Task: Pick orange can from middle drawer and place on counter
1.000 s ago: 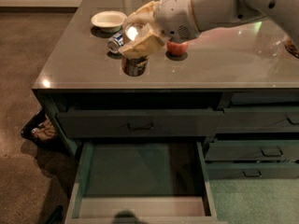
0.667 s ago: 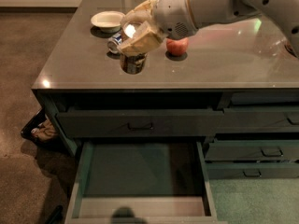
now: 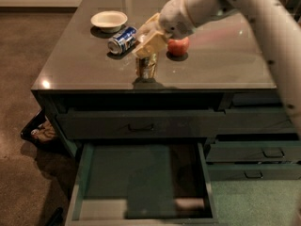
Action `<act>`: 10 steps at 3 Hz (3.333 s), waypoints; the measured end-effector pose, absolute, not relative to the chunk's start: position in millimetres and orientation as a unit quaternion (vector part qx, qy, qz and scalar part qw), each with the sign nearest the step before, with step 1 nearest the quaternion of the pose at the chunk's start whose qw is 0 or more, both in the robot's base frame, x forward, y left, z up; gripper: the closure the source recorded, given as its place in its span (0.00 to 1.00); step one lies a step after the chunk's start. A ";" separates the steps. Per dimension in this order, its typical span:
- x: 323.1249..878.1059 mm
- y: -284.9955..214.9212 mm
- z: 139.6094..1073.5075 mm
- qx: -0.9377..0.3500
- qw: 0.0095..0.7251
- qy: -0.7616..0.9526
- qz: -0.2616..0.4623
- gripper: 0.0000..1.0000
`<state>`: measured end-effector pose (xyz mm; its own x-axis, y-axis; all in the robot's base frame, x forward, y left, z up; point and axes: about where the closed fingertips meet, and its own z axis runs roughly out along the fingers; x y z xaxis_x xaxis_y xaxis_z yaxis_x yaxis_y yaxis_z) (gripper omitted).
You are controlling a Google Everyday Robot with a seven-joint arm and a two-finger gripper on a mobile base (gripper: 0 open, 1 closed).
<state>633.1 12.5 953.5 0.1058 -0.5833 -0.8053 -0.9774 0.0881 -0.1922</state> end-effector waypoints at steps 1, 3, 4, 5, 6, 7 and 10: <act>645.6 38.6 963.9 -0.645 0.384 0.607 0.262 1.00; 651.9 47.0 947.5 -0.642 0.371 0.610 0.279 1.00; 657.8 52.6 929.1 -0.638 0.356 0.615 0.297 1.00; 657.9 52.8 928.4 -0.638 0.356 0.615 0.298 0.98; 657.9 52.8 928.4 -0.638 0.356 0.615 0.298 0.76; 658.0 52.9 928.4 -0.638 0.356 0.615 0.298 0.53; 658.0 53.0 928.3 -0.638 0.356 0.615 0.298 0.00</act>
Offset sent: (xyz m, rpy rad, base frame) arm 0.0129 0.0228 0.0074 -0.0091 0.0196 0.0512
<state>658.0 53.0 928.3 0.0664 -0.5727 -0.8171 -0.9961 0.0093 -0.0874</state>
